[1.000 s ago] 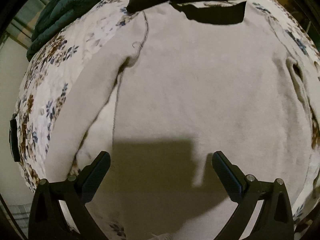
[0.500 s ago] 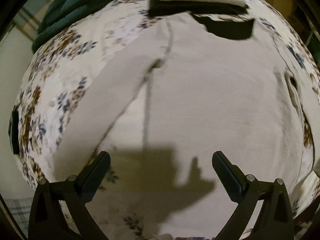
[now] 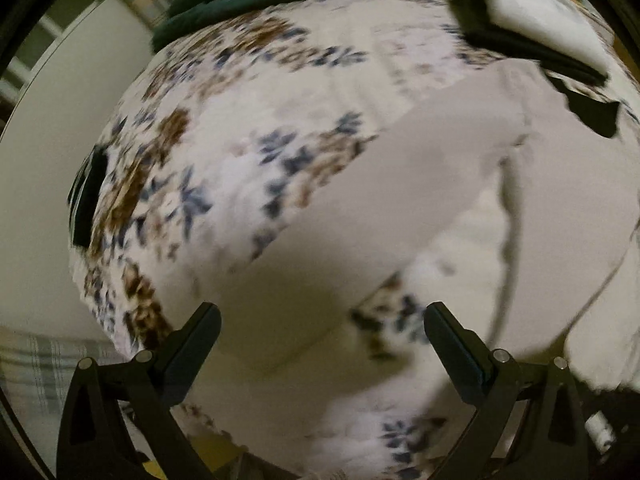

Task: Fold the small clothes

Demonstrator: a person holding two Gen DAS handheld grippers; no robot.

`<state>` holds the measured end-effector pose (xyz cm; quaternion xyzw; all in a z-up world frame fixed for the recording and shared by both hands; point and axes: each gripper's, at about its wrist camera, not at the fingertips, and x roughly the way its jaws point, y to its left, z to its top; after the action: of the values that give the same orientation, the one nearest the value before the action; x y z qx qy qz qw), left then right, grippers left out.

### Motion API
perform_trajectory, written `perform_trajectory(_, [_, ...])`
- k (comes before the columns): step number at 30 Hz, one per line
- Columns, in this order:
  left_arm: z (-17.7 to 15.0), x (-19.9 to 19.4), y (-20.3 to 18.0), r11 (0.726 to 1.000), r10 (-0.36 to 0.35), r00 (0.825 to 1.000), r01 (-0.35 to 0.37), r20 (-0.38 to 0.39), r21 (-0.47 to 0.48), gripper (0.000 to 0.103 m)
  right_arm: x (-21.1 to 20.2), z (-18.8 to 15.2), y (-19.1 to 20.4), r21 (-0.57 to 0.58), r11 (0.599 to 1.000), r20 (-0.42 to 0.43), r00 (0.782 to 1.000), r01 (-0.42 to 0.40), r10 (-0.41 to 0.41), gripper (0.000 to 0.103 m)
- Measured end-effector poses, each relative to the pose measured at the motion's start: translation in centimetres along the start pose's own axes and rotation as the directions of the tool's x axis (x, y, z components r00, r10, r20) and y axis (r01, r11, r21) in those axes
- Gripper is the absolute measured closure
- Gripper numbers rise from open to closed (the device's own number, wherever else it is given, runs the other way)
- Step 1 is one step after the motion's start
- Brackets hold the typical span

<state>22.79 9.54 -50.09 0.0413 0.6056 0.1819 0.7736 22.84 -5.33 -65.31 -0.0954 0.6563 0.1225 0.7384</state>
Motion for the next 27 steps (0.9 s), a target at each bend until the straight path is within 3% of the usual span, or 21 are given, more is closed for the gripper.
perform_trajectory(5, [-1.2,2.1,2.3,0.998,0.021,0.999,-0.023,-0.046,-0.055,0.0,2.0,-3.0,3.4,-0.147,0.989,-0.066,0.997,0.029,-0.039,0.101])
perform_trajectory(10, [-1.7,3.4,3.6,0.994,0.009,0.996,-0.018,-0.084,-0.104,0.0,2.4,-4.2,3.6,-0.198,0.979,-0.088,0.994,0.04,-0.058,0.101])
perform_trajectory(12, [-1.6,3.9,4.5,0.991,-0.013,0.995,-0.001,-0.103,-0.134,0.0,2.7,-3.1,1.7,-0.144,0.99,-0.121,0.992,0.009,-0.026,0.099])
perform_trajectory(13, [-1.6,4.1,5.2,0.987,-0.032,0.993,0.014,-0.112,-0.161,0.0,2.5,-2.5,0.5,-0.094,0.995,-0.142,0.99,-0.031,0.017,0.093])
perform_trajectory(15, [-1.6,4.4,6.8,0.976,-0.066,0.991,0.04,-0.118,-0.213,0.0,2.0,-2.0,-2.0,0.029,0.992,-0.166,0.978,-0.124,0.128,0.052])
perform_trajectory(17, [-2.0,4.9,8.7,0.962,-0.103,0.986,0.065,-0.13,-0.266,0.0,0.9,-2.0,-4.6,0.142,0.975,-0.135,0.973,-0.169,0.188,0.039])
perform_trajectory(22, [-3.7,7.6,12.8,0.916,-0.187,0.966,0.108,-0.175,-0.385,0.0,-0.6,-2.8,-11.4,0.394,0.902,-0.087,0.97,-0.175,0.226,0.035])
perform_trajectory(24, [-4.4,9.5,14.0,0.879,-0.26,0.945,0.147,-0.198,-0.453,0.0,-0.9,-2.1,-14.6,0.465,0.87,-0.081,0.971,-0.163,0.225,0.035])
perform_trajectory(27, [-5.6,12.8,15.3,0.802,-0.378,0.898,0.195,-0.226,-0.565,0.0,-0.5,-1.5,-17.5,0.529,0.842,-0.098,0.977,-0.108,0.187,0.035])
